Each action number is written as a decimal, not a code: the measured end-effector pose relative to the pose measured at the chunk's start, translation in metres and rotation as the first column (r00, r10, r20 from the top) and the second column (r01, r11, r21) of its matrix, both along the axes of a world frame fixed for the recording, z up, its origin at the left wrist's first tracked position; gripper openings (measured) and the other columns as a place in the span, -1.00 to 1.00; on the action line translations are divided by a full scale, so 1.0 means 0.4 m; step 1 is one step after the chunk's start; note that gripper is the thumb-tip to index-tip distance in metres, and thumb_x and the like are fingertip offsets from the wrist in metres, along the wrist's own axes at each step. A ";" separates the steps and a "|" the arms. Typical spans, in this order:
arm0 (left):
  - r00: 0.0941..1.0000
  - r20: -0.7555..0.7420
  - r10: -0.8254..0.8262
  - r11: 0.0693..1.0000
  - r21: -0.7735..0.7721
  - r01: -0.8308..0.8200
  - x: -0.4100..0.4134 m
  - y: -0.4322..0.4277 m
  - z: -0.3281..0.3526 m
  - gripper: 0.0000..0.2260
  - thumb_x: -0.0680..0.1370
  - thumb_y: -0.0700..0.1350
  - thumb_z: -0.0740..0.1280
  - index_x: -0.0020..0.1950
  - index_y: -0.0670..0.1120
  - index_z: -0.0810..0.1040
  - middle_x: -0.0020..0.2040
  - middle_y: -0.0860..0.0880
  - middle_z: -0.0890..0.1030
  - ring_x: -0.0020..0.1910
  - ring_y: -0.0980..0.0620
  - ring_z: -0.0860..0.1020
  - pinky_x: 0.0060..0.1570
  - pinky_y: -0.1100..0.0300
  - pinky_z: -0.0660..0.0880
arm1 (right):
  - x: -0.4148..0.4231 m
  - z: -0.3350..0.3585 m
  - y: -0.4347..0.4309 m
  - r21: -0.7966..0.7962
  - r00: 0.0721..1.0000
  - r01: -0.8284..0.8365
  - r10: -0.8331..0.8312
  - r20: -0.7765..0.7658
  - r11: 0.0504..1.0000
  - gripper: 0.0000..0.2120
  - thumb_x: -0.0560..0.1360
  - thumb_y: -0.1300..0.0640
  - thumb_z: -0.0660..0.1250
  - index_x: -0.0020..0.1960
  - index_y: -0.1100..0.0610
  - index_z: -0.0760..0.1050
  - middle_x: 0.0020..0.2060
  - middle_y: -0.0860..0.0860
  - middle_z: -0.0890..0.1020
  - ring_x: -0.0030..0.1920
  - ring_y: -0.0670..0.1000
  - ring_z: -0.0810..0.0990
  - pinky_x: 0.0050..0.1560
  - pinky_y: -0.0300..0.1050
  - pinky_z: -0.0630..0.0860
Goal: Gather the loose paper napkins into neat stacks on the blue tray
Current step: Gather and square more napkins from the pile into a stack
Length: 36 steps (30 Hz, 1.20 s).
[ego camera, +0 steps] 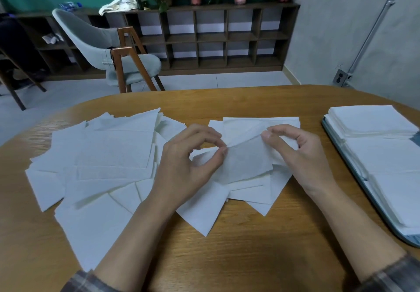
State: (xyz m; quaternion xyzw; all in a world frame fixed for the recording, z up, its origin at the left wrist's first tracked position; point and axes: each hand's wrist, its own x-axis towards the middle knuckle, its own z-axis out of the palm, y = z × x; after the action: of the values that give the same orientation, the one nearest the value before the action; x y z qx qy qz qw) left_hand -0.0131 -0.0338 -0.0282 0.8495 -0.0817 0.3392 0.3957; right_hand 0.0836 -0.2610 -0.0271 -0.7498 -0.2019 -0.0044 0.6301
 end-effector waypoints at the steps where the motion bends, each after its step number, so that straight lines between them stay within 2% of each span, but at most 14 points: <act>1: 0.999 -0.026 -0.028 0.997 -0.069 0.026 -0.003 0.000 0.005 -0.94 0.55 -0.23 0.54 -0.07 -0.08 0.73 0.00 0.07 0.73 0.08 0.04 0.67 -0.01 0.25 0.54 | 0.002 0.004 -0.002 -0.025 0.999 -0.009 0.010 0.034 1.000 -0.78 0.49 -0.16 0.46 0.04 -0.05 0.70 0.00 -0.31 0.72 0.12 -0.34 0.61 0.07 -0.57 0.36; 3: 0.987 -0.092 -0.128 0.964 -0.246 0.103 -0.007 0.004 0.016 -0.92 0.57 -0.25 0.50 -0.09 -0.10 0.72 -0.06 0.04 0.74 0.03 -0.05 0.70 0.00 0.19 0.59 | 0.004 0.007 -0.007 -0.035 0.994 -0.070 0.073 0.080 0.997 -0.69 0.55 -0.23 0.45 0.11 -0.02 0.70 0.07 -0.28 0.72 0.20 -0.33 0.59 0.13 -0.57 0.34; 5: 0.970 -0.142 -0.198 0.933 -0.330 0.143 -0.007 0.006 0.020 -0.93 0.61 -0.22 0.47 -0.06 -0.13 0.71 -0.10 0.00 0.74 -0.05 -0.04 0.72 -0.01 0.20 0.60 | 0.002 0.011 -0.011 -0.030 0.985 -0.153 0.155 0.079 0.988 -0.59 0.52 -0.27 0.36 0.17 -0.01 0.69 0.15 -0.23 0.72 0.29 -0.27 0.57 0.22 -0.50 0.35; 8: 0.953 -0.232 -0.193 0.966 -0.214 0.144 -0.001 -0.005 0.002 -0.93 0.64 -0.17 0.44 -0.03 -0.12 0.69 -0.14 0.04 0.73 -0.08 0.02 0.72 -0.01 0.11 0.63 | -0.007 0.008 0.000 -0.126 0.971 -0.227 0.234 0.040 0.966 -0.71 0.56 -0.18 0.45 0.17 -0.04 0.70 0.16 -0.25 0.71 0.29 -0.25 0.58 0.25 -0.43 0.37; 10: 0.935 -0.295 -0.200 0.977 -0.136 0.166 0.003 -0.014 -0.016 -0.93 0.64 -0.13 0.45 -0.03 -0.07 0.69 -0.16 0.07 0.72 -0.10 0.02 0.72 -0.03 0.07 0.62 | -0.011 -0.006 0.015 -0.212 0.974 -0.205 0.221 0.053 0.956 -0.77 0.53 -0.08 0.46 0.15 -0.05 0.71 0.12 -0.27 0.71 0.26 -0.27 0.59 0.26 -0.44 0.39; 15: 0.933 -0.332 -0.138 0.979 0.094 0.179 0.007 -0.022 -0.041 -0.90 0.62 0.01 0.46 -0.02 0.02 0.71 -0.29 0.14 0.65 -0.24 0.13 0.61 -0.23 0.33 0.43 | -0.006 -0.018 0.023 -0.237 0.988 -0.123 0.142 0.065 0.964 -0.89 0.59 0.04 0.47 0.10 -0.05 0.72 0.08 -0.28 0.72 0.23 -0.31 0.59 0.22 -0.51 0.36; 19: 0.935 -0.331 -0.127 0.985 0.065 0.157 0.010 -0.022 -0.045 -0.90 0.59 0.04 0.49 -0.06 0.04 0.69 -0.46 0.13 0.45 -0.41 0.09 0.45 -0.33 0.32 0.31 | -0.010 -0.013 0.021 -0.249 0.987 -0.117 0.140 0.079 0.961 -0.88 0.59 0.03 0.46 0.10 -0.06 0.72 0.08 -0.28 0.72 0.23 -0.30 0.59 0.22 -0.50 0.37; 23: 0.970 -0.242 -0.034 0.995 -0.104 0.009 0.011 -0.030 -0.035 -0.90 0.61 -0.01 0.47 -0.08 0.02 0.69 -0.48 0.12 0.38 -0.45 0.13 0.37 -0.33 0.35 0.27 | -0.023 -0.001 0.017 -0.260 0.976 -0.180 0.206 0.075 0.949 -0.75 0.55 -0.20 0.46 0.11 -0.09 0.71 0.11 -0.28 0.71 0.26 -0.26 0.59 0.29 -0.25 0.41; 27: 0.968 -0.162 0.193 0.912 -0.333 -0.238 0.018 -0.017 -0.021 -0.89 0.67 -0.02 0.39 -0.05 0.05 0.64 -0.50 0.06 0.38 -0.46 0.13 0.33 -0.38 0.27 0.29 | -0.033 -0.001 0.011 -0.230 0.920 -0.368 0.389 0.051 0.901 -0.45 0.44 -0.45 0.33 0.18 -0.08 0.69 0.20 -0.22 0.70 0.33 -0.16 0.58 0.35 -0.07 0.39; 29: 0.953 -0.160 0.258 0.879 -0.370 -0.300 0.020 -0.009 -0.018 -0.87 0.69 0.00 0.36 -0.03 0.04 0.63 -0.49 -0.06 0.42 -0.47 0.11 0.31 -0.41 0.29 0.25 | -0.033 -0.001 0.012 -0.188 0.894 -0.435 0.446 0.024 0.881 -0.23 0.36 -0.64 0.23 0.20 -0.06 0.69 0.23 -0.16 0.69 0.35 -0.10 0.57 0.36 -0.03 0.38; 31: 0.937 -0.176 0.302 0.850 -0.395 -0.348 0.023 -0.001 -0.019 -0.84 0.70 0.01 0.34 0.00 0.00 0.63 -0.44 -0.19 0.48 -0.48 0.05 0.31 -0.43 0.29 0.23 | -0.034 0.002 0.015 -0.159 0.880 -0.470 0.475 -0.012 0.868 -0.17 0.30 -0.68 0.23 0.19 -0.06 0.70 0.22 -0.13 0.69 0.32 -0.07 0.60 0.27 -0.09 0.43; 32: 0.930 -0.187 0.317 0.840 -0.401 -0.367 0.024 0.003 -0.020 -0.83 0.71 0.02 0.33 0.01 -0.02 0.63 -0.42 -0.22 0.50 -0.47 -0.03 0.34 -0.43 0.28 0.23 | -0.039 0.004 0.018 -0.154 0.880 -0.472 0.474 -0.027 0.868 -0.23 0.30 -0.64 0.30 0.18 -0.07 0.70 0.20 -0.13 0.70 0.27 -0.07 0.62 0.19 -0.14 0.46; 34: 0.920 -0.211 0.329 0.828 -0.404 -0.389 0.026 0.007 -0.024 -0.83 0.71 0.02 0.31 0.02 -0.02 0.62 -0.38 -0.25 0.55 -0.37 -0.21 0.46 -0.40 0.23 0.27 | -0.051 0.001 0.027 -0.151 0.910 -0.414 0.415 -0.029 0.898 -0.53 0.36 -0.40 0.50 0.10 -0.10 0.72 0.09 -0.14 0.72 0.14 -0.09 0.66 0.04 -0.23 0.51; 36: 0.918 -0.230 0.323 0.834 -0.390 -0.391 0.026 0.006 -0.024 -0.82 0.72 0.02 0.29 0.03 -0.01 0.62 -0.35 -0.22 0.58 -0.31 -0.21 0.52 -0.38 0.21 0.32 | -0.059 -0.003 0.040 -0.123 0.952 -0.303 0.305 -0.004 0.945 -0.77 0.46 -0.14 0.58 0.01 -0.03 0.75 -0.02 -0.12 0.76 0.03 -0.12 0.70 -0.01 -0.22 0.53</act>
State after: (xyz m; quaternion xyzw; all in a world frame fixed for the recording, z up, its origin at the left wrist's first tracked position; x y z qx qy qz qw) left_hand -0.0028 -0.0315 -0.0377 0.7655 0.1860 0.3498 0.5070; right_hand 0.0601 -0.2451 -0.0283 -0.7469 -0.3198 0.0995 0.5744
